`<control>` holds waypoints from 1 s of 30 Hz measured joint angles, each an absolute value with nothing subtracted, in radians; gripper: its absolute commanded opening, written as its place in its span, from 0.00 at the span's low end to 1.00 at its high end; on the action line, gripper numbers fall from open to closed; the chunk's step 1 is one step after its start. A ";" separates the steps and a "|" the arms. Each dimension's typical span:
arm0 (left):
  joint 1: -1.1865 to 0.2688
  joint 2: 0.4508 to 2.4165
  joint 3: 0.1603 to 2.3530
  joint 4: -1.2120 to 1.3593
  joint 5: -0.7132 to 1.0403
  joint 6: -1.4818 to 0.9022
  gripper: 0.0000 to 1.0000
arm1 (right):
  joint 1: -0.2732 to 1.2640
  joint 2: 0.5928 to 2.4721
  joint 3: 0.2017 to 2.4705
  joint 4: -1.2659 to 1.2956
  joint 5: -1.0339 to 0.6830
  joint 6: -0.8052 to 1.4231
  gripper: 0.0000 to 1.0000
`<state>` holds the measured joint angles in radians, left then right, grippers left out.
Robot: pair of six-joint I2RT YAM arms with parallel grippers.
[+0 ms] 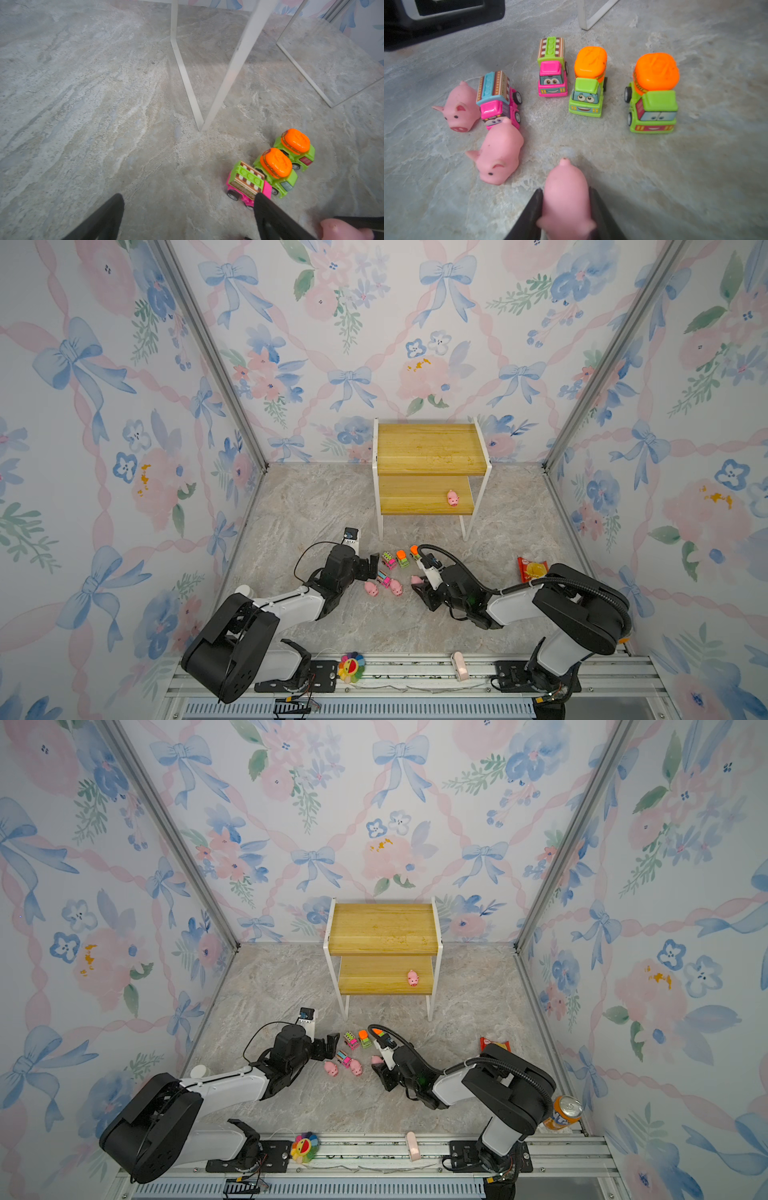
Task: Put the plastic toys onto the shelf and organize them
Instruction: 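Move the right gripper to the next pink pig and grasp it, then lift the second pink pig with the right gripper toward the lower shelf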
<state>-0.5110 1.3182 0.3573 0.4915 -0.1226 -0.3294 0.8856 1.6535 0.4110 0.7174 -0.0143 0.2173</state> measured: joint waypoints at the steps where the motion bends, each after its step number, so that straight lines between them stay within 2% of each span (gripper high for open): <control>1: -0.511 1.318 0.357 0.492 -0.123 -0.331 0.98 | 0.886 1.654 0.411 0.717 -0.014 0.217 0.35; 13: -0.511 1.318 0.357 0.492 -0.123 -0.342 0.98 | 0.886 1.646 0.429 0.672 -0.004 0.221 0.29; 30: -0.511 1.331 0.358 0.492 -0.121 -0.345 0.98 | 0.886 1.517 0.460 0.456 0.007 0.220 0.29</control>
